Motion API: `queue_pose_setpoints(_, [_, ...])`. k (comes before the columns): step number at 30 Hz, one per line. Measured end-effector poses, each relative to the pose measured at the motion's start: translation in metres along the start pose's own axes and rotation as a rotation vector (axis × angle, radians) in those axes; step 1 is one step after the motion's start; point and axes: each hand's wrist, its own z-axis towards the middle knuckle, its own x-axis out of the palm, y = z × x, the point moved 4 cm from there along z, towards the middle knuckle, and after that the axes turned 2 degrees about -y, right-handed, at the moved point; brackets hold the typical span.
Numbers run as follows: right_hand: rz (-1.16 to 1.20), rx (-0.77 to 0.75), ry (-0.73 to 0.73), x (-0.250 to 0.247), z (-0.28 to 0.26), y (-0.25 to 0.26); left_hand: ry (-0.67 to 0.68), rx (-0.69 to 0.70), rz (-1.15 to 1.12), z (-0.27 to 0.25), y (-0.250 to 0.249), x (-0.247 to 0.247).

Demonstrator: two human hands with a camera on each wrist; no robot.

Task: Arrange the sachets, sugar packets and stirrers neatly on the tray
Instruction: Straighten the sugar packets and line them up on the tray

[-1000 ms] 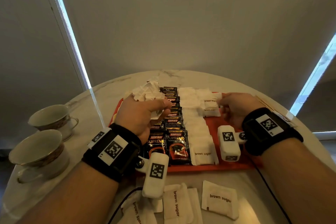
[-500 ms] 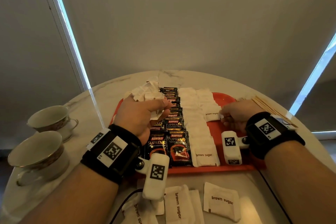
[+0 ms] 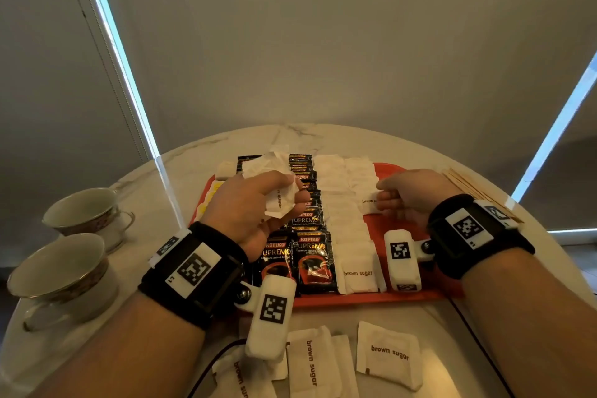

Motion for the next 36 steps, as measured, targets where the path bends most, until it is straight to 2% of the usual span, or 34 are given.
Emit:
queue_pose_setpoints(3, [0.033, -0.161, 0.075, 0.005, -0.013, 0.014, 0.094, -0.086, 0.013, -0.008, 0.003, 0.008])
queue_pose_setpoints(7, [0.021, -0.339, 0.405, 0.036, -0.049, 0.03, 0.299, -0.169, 0.101, -0.02, 0.007, 0.018])
queue_pose_setpoints(9, [0.012, -0.388, 0.504, 0.047, -0.062, 0.033, 0.337, -0.183, 0.159, -0.022, 0.008, 0.02])
queue_pose_setpoints(17, [0.112, -0.491, 0.414, 0.045, -0.07, 0.04, 0.3, -0.155, 0.238, -0.021, 0.009, 0.019])
queue_pose_setpoints(22, [0.3, -0.433, 0.399, 0.043, -0.068, 0.041, 0.204, -0.128, 0.194, -0.016, 0.009, 0.016])
queue_pose_setpoints(26, [0.235, -0.463, 0.483, 0.045, -0.07, 0.041, 0.201, -0.107, 0.188, -0.014, 0.007, 0.015])
queue_pose_setpoints(29, [0.201, -0.497, 0.43, 0.046, -0.069, 0.04, 0.205, -0.101, 0.18, -0.015, 0.006, 0.015])
queue_pose_setpoints(33, [0.396, -0.428, 0.374, 0.039, -0.062, 0.042, 0.018, -0.004, 0.113, -0.005, 0.002, 0.005])
queue_pose_setpoints(36, [0.444, -0.4, 0.433, 0.042, -0.065, 0.043, 0.008, 0.075, 0.102, 0.0, -0.003, 0.002])
